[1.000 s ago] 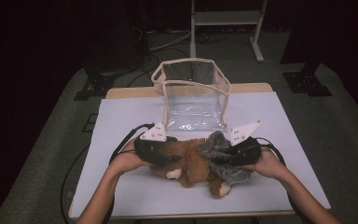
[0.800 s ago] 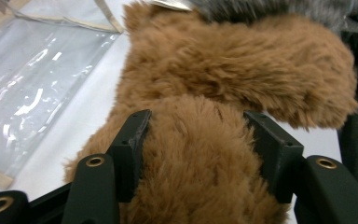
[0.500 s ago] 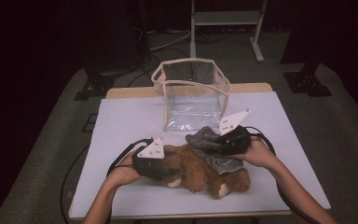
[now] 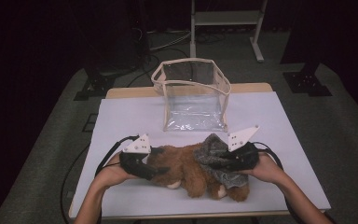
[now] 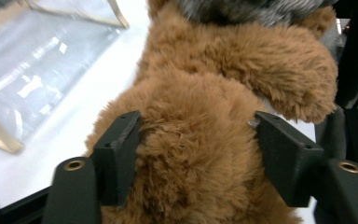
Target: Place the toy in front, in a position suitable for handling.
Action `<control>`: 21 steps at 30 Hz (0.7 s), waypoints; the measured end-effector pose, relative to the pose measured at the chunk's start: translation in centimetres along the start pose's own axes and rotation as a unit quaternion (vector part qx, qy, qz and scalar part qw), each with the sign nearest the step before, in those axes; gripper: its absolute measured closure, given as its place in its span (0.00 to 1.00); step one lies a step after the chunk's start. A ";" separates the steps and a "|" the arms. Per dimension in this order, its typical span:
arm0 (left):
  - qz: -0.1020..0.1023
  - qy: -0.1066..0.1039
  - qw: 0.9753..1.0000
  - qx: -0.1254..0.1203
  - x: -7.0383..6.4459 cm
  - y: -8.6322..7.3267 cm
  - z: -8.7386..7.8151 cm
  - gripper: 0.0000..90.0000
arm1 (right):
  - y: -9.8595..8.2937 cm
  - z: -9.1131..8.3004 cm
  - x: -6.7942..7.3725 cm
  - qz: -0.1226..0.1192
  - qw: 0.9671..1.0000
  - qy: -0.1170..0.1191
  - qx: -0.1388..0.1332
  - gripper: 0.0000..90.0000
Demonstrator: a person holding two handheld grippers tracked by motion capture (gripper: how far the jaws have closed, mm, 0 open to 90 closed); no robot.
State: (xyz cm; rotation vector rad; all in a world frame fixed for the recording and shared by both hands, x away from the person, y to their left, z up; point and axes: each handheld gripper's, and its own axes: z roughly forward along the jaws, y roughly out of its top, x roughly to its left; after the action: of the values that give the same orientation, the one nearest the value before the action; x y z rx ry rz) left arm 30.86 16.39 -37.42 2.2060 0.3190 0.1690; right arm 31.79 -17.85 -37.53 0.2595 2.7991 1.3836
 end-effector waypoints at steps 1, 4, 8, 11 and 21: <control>0.000 -0.002 1.000 -0.001 0.0 -0.2 0.2 0.40 | 0.1 0.0 0.1 -0.004 1.000 -0.002 0.003 0.90; 0.003 0.000 1.000 0.005 0.1 -0.1 0.5 0.43 | 1.1 0.1 0.0 -0.010 1.000 -0.008 0.006 0.90; 0.015 -0.005 1.000 0.017 -0.1 0.3 0.7 0.43 | 2.9 0.6 -0.5 -0.026 0.999 -0.020 -0.001 0.90; 0.018 -0.004 1.000 0.019 -0.1 0.3 0.7 0.43 | 3.2 1.0 -0.6 -0.027 0.999 -0.019 -0.001 0.90; 0.016 -0.007 1.000 0.007 0.0 0.1 0.5 0.43 | -2.2 -2.7 0.4 0.019 0.999 -0.038 -0.012 0.90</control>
State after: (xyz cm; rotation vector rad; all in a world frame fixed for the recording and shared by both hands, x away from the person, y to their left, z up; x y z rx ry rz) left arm 30.99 15.90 -37.66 2.2262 0.2774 0.1684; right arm 30.90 -21.23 -37.58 0.3595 2.7273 1.3836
